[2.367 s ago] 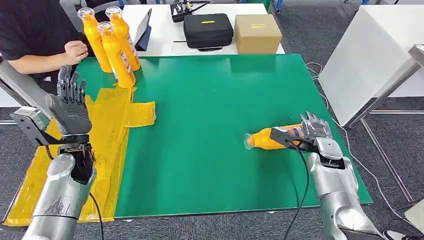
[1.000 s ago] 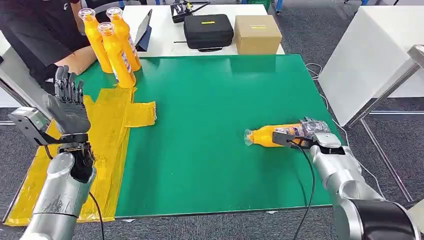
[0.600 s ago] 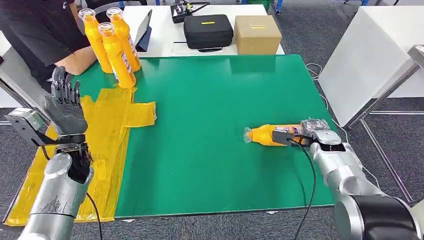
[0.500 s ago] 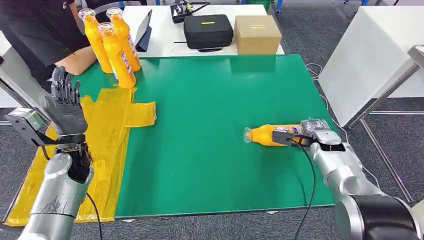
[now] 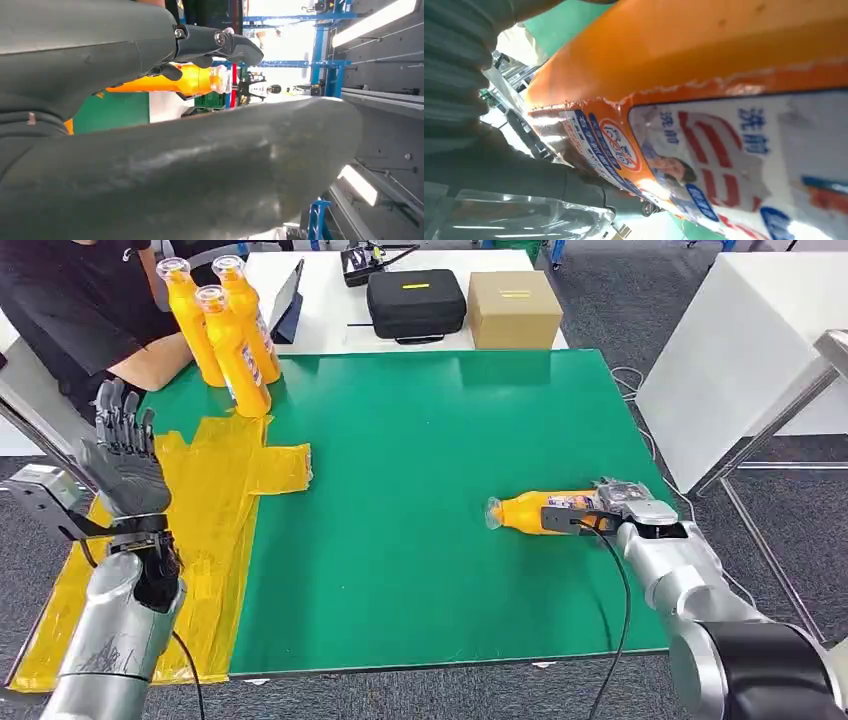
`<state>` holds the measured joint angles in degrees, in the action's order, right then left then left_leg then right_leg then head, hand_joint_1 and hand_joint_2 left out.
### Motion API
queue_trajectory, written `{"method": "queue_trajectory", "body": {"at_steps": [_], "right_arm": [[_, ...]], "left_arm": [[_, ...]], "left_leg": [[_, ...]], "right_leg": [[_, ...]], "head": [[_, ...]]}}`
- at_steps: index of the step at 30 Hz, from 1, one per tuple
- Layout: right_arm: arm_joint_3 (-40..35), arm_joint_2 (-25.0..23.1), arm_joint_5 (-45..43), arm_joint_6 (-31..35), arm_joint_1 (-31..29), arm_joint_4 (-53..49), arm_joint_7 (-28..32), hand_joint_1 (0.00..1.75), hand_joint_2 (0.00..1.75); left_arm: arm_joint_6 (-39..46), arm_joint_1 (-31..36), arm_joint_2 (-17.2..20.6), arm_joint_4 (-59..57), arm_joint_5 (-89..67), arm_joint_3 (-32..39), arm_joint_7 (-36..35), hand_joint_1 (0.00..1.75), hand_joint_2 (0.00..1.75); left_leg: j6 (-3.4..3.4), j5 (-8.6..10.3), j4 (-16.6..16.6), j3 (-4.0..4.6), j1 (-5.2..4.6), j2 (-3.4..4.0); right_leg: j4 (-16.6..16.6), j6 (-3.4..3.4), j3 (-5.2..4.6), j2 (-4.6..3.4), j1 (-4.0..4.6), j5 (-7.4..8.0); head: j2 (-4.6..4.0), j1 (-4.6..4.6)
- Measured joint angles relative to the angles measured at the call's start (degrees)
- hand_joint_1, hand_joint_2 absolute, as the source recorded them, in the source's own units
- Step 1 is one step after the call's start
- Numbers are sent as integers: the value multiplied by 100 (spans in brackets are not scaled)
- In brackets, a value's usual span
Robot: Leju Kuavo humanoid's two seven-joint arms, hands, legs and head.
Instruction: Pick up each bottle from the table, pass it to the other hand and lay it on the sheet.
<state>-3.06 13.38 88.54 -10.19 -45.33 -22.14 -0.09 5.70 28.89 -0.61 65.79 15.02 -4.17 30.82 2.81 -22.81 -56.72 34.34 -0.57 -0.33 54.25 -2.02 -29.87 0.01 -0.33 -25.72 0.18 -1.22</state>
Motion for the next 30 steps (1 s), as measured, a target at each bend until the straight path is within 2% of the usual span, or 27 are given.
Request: {"method": "queue_trajectory", "body": {"at_steps": [1, 19, 23, 27, 30], "right_arm": [[-4, -4, 0, 0, -7, 7, 0, 175, 175], [-50, -37, -11, 20, -91, 83, 216, 175, 175], [-50, -112, -116, 550, -74, 83, 457, 175, 175], [17, -408, -755, 1339, -61, -182, 956, 175, 175], [55, -645, -1258, 1335, -67, -742, 1095, 175, 175]], "left_arm": [[9, -8, 0, 9, -2, 2, 2, 0, 0], [33, -101, 0, 59, -7, 20, 55, 0, 0], [31, -158, 0, 105, -7, 24, 57, 0, 0], [31, -265, 4, 190, -7, 50, 66, 0, 0], [15, -295, 18, 197, -7, 70, 92, 0, 0]], "left_leg": [[0, 0, 0, 0, 0, 0], [0, 0, 0, -1, 0, 1], [0, 0, 1, 1, 0, 3], [0, 0, 0, 4, -2, 9], [-7, 5, 0, 8, 1, -5]], "right_leg": [[0, 0, 0, 0, 0, 0], [0, 0, 0, 0, 0, 0], [3, 0, 0, 0, 0, 0], [12, 12, -9, -8, 1, 8], [15, 13, -18, 2, 2, 6]], "head": [[2, -2], [0, -2], [0, -2], [0, 0], [0, -2]]}}
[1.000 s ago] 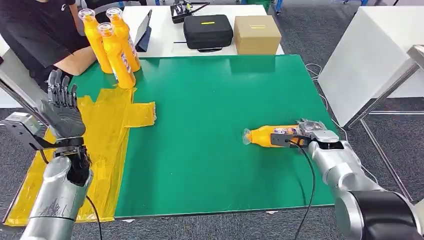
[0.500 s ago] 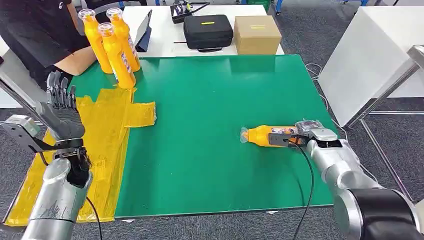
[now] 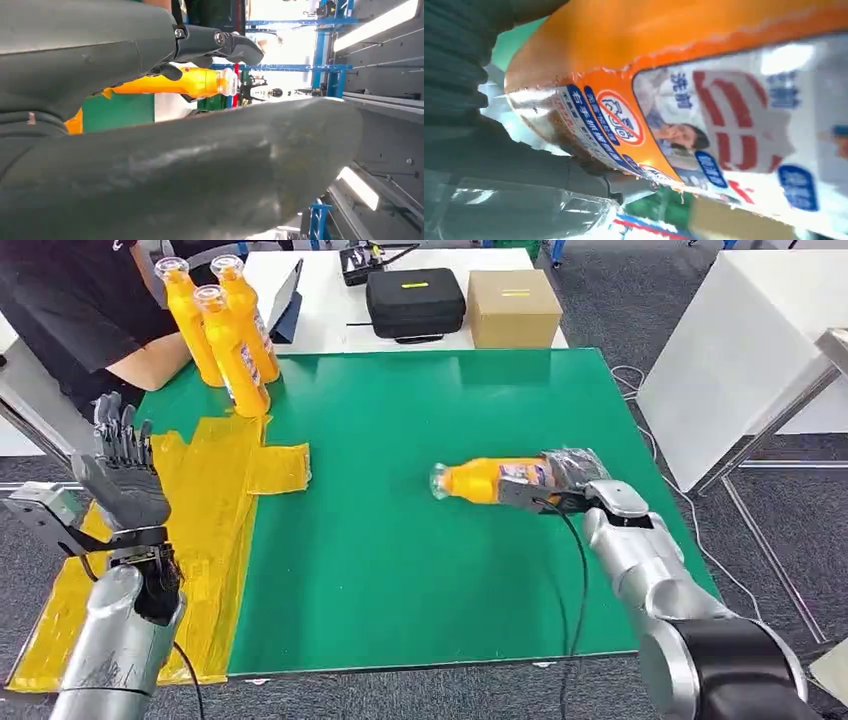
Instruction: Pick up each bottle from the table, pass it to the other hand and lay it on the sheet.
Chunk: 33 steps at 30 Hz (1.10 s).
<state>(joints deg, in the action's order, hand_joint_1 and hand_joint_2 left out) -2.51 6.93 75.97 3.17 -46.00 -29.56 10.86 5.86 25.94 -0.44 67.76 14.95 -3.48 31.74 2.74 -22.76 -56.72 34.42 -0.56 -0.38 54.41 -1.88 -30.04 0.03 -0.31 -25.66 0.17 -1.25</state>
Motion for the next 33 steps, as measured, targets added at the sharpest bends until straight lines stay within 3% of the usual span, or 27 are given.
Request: {"method": "queue_trajectory", "body": {"at_steps": [5, 12, 13, 19, 25, 33], "right_arm": [[-2, -205, -594, -240, -134, -1127, -59, 175, 175], [-2, -430, -1179, -20, -158, -2103, -175, 175, 175], [-2, -463, -1276, -4, -161, -2198, -195, 175, 175], [-181, -860, -2203, 478, -263, -2357, -315, 175, 175], [-712, -1625, -3054, 687, -501, -1912, -396, 175, 175], [-1152, -2172, -3293, 708, -533, -1380, -415, 175, 175]], "left_arm": [[-41, 6, 85, -9, 20, 17, 44, 0, 0], [-170, 57, 109, -92, 151, 13, 33, 0, 0], [-201, 68, 107, -112, 199, 13, 30, 0, 175], [-308, 94, 26, -177, 465, -44, 39, 0, 175], [-193, 103, -267, -177, 496, -290, 59, 0, 175], [-103, 136, -376, -177, 472, -466, 59, 0, 175]], "left_leg": [[-5, 4, 1, 9, 1, 1], [-5, 4, 0, 14, -2, 0], [-5, 4, 0, 14, -2, 0], [-5, 4, 0, 15, -2, 12], [-7, 4, 1, 14, 7, 12], [-8, 5, 2, 20, 8, 4]], "right_leg": [[3, 1, -9, 1, 0, -1], [2, 1, -13, 1, -3, 0], [2, 1, -12, 1, -3, 0], [3, 1, -14, -4, -2, 0], [6, 3, -18, -5, 5, -1], [6, 5, -23, -2, 7, -3]], "head": [[0, 2], [2, 0], [0, 0], [0, 0], [0, -2], [0, 0]]}}
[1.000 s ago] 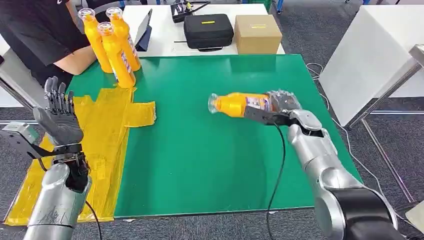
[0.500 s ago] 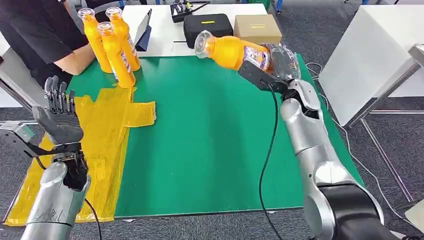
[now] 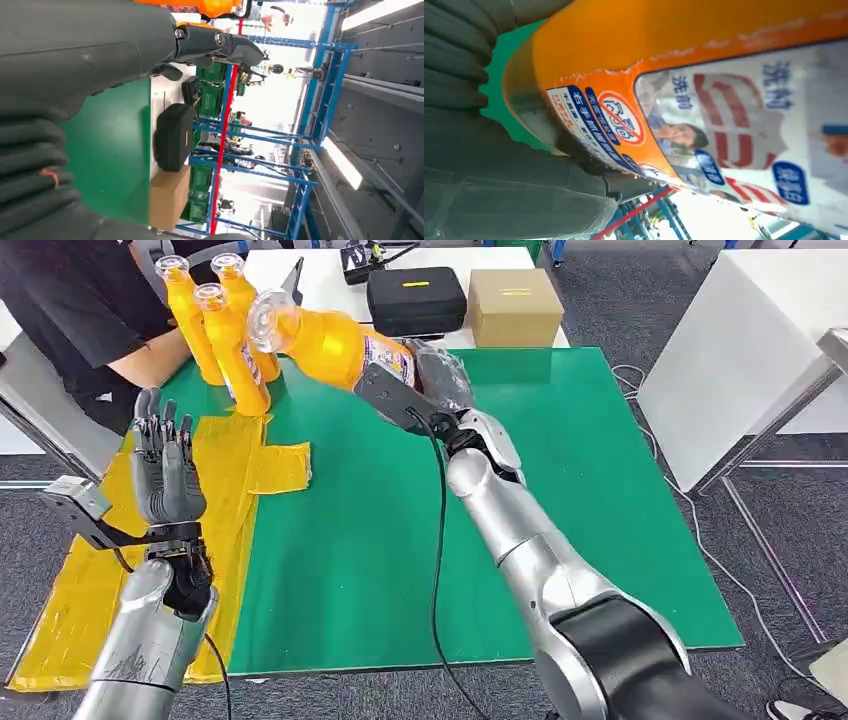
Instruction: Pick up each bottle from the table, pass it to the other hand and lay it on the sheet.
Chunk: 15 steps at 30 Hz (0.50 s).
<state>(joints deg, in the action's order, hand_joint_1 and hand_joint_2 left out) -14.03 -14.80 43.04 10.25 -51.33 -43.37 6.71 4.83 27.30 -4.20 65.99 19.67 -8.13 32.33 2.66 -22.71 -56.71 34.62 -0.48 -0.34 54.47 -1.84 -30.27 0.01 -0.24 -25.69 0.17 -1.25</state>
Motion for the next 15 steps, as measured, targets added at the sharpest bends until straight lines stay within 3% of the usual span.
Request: {"method": "queue_trajectory", "body": {"at_steps": [15], "right_arm": [[-677, -500, -196, -389, 55, 452, -723, 175, 175]], "left_arm": [[179, 184, -96, 0, -35, -243, -159, 0, 175]], "left_leg": [[0, 0, 0, 2, -2, 5]], "right_leg": [[0, 0, -6, -1, -7, 1]], "head": [[0, 0]]}}
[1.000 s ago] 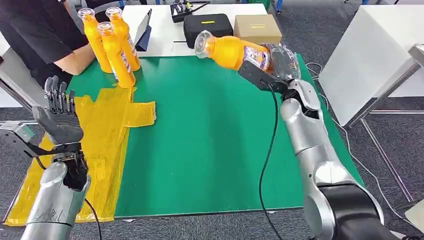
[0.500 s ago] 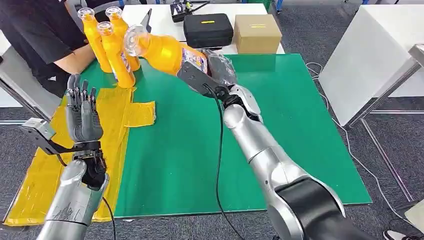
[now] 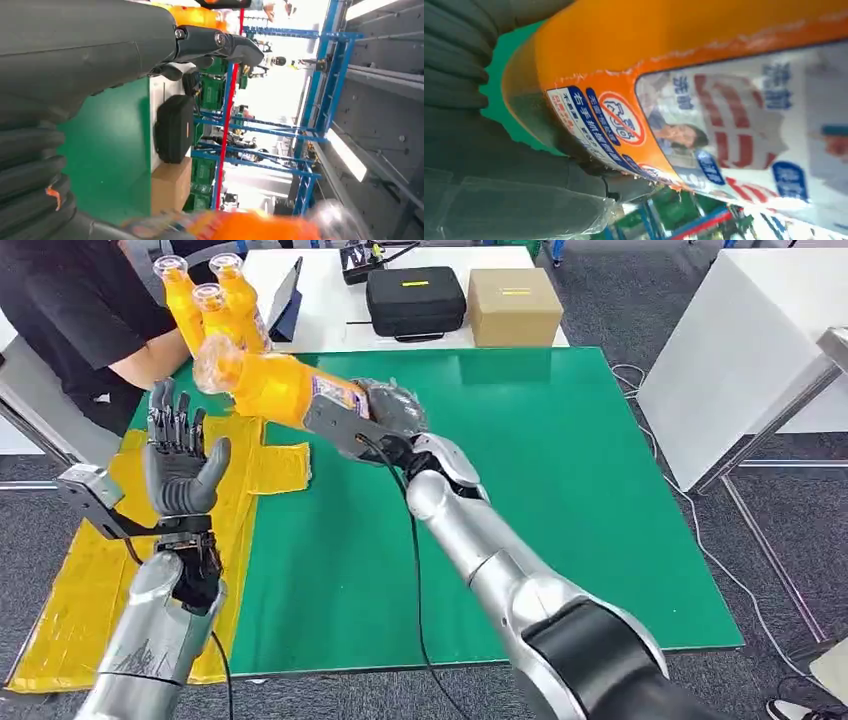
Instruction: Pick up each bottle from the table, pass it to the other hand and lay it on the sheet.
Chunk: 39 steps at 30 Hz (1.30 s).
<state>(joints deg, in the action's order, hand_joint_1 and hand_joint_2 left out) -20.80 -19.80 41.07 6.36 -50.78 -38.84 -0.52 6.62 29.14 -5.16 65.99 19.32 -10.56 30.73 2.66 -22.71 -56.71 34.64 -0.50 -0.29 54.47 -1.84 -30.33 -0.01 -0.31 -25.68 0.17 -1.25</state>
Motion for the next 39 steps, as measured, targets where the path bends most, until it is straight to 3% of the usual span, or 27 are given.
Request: {"method": "queue_trajectory", "body": {"at_steps": [10, 17, 39], "right_arm": [[-1197, -105, -1055, 24, -83, -2, -882, 175, 175], [-1965, -92, -1506, 181, -241, -2, -1095, 175, 175], [-2363, -81, -1544, 444, -542, 81, -1373, 175, 175]], "left_arm": [[127, 155, -68, 2, 29, -181, -144, 0, 175], [127, 199, -68, 24, 96, -195, -147, 0, 175], [42, 340, -151, 17, 63, -284, -321, 0, 175]], "left_leg": [[-2, 2, 0, 4, -1, 0], [-2, 2, 0, 5, -2, -1], [-3, 2, 0, 4, -2, -1]], "right_leg": [[1, 0, -2, 0, 0, 0], [0, 0, -3, 0, -1, 0], [0, 0, -4, 0, -1, 0]], "head": [[0, -2], [0, -2], [0, 0]]}}
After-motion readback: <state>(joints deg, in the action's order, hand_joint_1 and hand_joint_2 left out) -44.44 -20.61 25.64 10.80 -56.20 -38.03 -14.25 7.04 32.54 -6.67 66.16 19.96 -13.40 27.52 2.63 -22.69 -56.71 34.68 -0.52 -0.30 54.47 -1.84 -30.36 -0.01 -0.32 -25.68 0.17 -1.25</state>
